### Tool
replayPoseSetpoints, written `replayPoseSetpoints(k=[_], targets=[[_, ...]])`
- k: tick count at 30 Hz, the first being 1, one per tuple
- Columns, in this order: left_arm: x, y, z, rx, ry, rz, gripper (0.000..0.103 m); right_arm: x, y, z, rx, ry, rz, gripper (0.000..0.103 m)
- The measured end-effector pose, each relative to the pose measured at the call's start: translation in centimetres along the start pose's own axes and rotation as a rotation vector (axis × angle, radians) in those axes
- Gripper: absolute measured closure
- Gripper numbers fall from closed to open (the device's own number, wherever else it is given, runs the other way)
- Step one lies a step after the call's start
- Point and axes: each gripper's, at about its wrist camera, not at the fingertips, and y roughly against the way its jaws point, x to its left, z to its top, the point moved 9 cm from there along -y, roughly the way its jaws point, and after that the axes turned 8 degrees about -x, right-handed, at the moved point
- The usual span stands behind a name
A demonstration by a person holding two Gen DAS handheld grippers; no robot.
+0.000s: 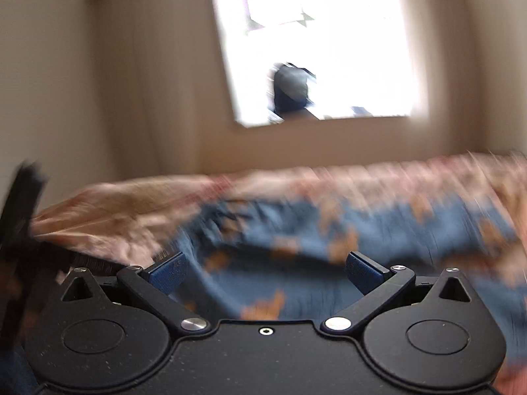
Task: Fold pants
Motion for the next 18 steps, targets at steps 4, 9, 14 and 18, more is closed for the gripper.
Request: replayPoseSetpoints(k=[4,9,14,18], targets=[[0.4,-5.2,7.7,-0.124,-0.13,-0.021,0.0,-4.5,-6.5,2.0,0.087,0.189,0.131,0.0],[-0.6,-16.4,12.9,-0.086,-0.371,-0.042,0.0,-9.9,-16.7,1.3,0.273,0.4,0.223,0.0],[-1.1,-23.6,13.6,0.0,-0.55,-0.148,0.002,-14.8,-24.8,-0.5,0.431,0.311,0.26,0.001],[0.2,-26.1,13.0,0.121,-0.575,-0.257,0.022,-16.9,-28.4,-1.7,0.501,0.215,0.351,0.02]])
